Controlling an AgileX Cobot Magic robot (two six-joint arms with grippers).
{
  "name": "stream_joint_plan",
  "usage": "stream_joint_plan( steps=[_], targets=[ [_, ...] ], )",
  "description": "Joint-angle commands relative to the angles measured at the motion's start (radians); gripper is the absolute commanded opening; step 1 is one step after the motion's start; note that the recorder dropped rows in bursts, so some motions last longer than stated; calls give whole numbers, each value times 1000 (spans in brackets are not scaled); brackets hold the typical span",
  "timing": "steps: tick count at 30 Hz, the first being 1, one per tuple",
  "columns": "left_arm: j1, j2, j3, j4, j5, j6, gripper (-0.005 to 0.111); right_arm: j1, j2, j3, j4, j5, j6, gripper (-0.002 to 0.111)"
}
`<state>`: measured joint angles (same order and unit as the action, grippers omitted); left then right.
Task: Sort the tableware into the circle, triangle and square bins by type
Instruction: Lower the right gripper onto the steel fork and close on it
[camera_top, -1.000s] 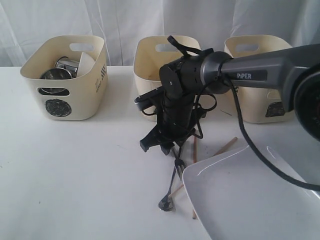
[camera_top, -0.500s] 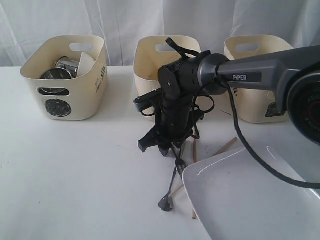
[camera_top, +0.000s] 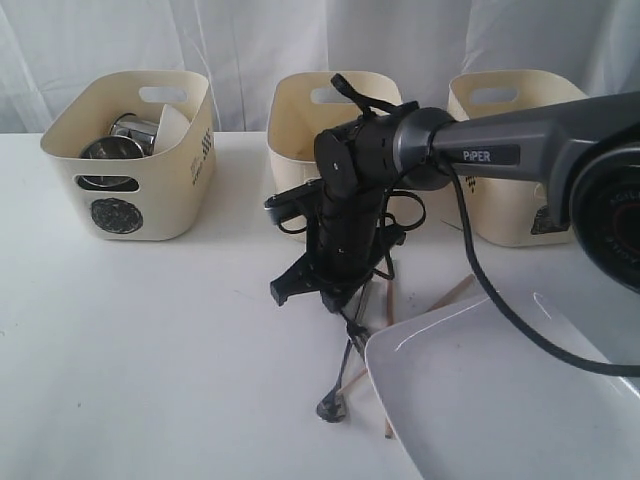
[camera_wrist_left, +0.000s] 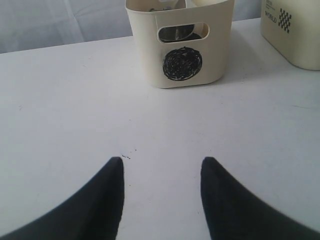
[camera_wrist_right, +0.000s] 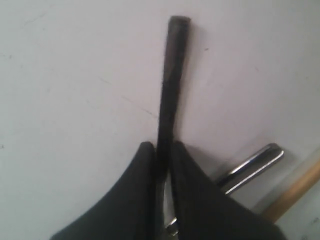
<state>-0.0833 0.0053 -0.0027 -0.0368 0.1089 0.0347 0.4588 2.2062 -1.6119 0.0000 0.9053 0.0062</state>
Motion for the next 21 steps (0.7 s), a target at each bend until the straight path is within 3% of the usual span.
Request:
stream_joint_plan(
  steps=[1, 21],
  targets=[
    [2, -5, 3, -8, -5, -8, 52, -2, 19, 7, -19, 26, -6, 0],
    [2, -5, 3, -8, -5, -6, 52, 40, -180, 7, 32, -79, -59, 0]
  ],
)
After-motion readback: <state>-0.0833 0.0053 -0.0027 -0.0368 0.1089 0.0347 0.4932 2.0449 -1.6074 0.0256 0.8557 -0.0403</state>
